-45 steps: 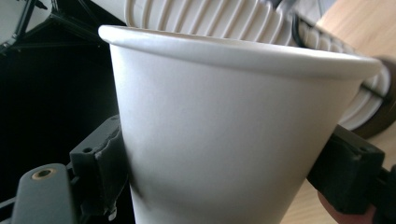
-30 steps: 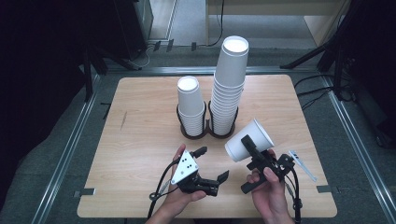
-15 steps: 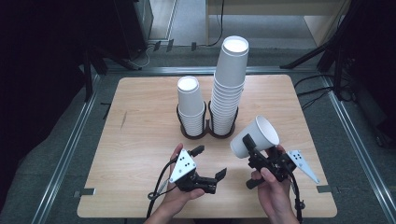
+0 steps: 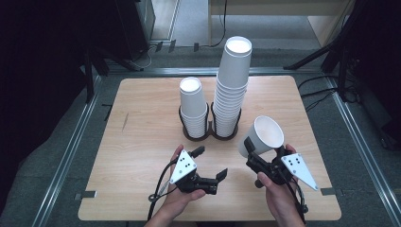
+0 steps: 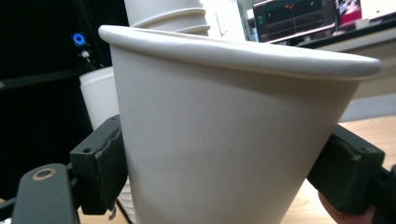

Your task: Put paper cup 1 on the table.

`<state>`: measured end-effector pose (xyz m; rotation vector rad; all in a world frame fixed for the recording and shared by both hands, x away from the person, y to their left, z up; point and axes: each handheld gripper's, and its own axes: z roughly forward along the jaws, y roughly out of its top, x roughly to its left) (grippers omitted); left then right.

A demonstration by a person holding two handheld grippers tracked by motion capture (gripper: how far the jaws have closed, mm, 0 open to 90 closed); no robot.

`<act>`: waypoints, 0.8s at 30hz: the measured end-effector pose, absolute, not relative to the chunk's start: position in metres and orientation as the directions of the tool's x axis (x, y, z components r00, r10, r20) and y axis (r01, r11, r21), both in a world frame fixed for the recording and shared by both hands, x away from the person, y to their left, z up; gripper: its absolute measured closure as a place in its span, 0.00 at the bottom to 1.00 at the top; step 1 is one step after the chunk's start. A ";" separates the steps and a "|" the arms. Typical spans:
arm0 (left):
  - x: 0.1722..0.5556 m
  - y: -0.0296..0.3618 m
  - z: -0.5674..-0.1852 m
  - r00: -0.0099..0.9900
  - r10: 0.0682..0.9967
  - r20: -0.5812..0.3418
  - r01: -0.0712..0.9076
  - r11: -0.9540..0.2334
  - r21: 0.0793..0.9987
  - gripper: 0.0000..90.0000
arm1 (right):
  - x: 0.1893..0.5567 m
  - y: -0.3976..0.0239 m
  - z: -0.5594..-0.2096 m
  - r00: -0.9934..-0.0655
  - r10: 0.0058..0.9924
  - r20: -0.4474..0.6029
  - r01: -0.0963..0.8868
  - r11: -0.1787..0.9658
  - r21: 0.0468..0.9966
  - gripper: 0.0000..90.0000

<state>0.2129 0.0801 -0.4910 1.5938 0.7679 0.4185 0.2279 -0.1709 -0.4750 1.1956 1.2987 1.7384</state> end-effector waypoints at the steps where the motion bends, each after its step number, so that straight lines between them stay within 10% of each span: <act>1: 0.213 0.080 -0.491 0.712 0.684 -0.158 0.238 -0.023 0.971 0.00 | 0.228 -0.171 -0.475 -0.371 0.885 0.282 0.020 -0.296 0.955 0.18; 24: 0.214 0.080 -0.494 0.708 0.688 -0.161 0.254 -0.035 0.967 0.00 | 0.247 -0.188 -0.494 -0.225 0.974 -0.010 -0.078 -0.008 0.997 0.17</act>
